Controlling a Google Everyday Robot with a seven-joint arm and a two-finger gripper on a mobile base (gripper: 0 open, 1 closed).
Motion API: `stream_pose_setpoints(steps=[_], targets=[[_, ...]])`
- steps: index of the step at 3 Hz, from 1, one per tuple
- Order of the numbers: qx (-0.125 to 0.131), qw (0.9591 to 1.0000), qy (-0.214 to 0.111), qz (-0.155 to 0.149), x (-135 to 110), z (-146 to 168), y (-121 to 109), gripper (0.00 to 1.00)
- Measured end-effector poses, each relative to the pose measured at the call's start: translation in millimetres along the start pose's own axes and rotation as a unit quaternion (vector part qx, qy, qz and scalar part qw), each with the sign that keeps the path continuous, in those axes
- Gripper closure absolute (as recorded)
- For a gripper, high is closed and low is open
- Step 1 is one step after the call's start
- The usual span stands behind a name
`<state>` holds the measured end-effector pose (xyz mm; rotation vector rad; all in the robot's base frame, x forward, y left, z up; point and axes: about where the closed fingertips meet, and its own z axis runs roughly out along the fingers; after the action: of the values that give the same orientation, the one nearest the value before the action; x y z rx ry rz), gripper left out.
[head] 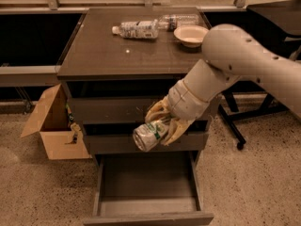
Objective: Pick 7up can from bottom drawer and place on counter
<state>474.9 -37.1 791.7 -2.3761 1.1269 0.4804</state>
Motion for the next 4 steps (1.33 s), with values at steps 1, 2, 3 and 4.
stream_pose_setpoints(steps=[1,2,3,4], targets=[[0.002,0.9998,0.017,-0.010,-6.8,-40.8,-18.8,1.00],[0.020,0.9989,0.040,-0.017,-11.3,-78.5,-41.6,1.00],[0.020,0.9988,0.040,-0.017,-11.2,-78.6,-41.8,1.00],[0.039,0.9986,0.035,-0.010,-2.8,-84.5,-53.8,1.00]])
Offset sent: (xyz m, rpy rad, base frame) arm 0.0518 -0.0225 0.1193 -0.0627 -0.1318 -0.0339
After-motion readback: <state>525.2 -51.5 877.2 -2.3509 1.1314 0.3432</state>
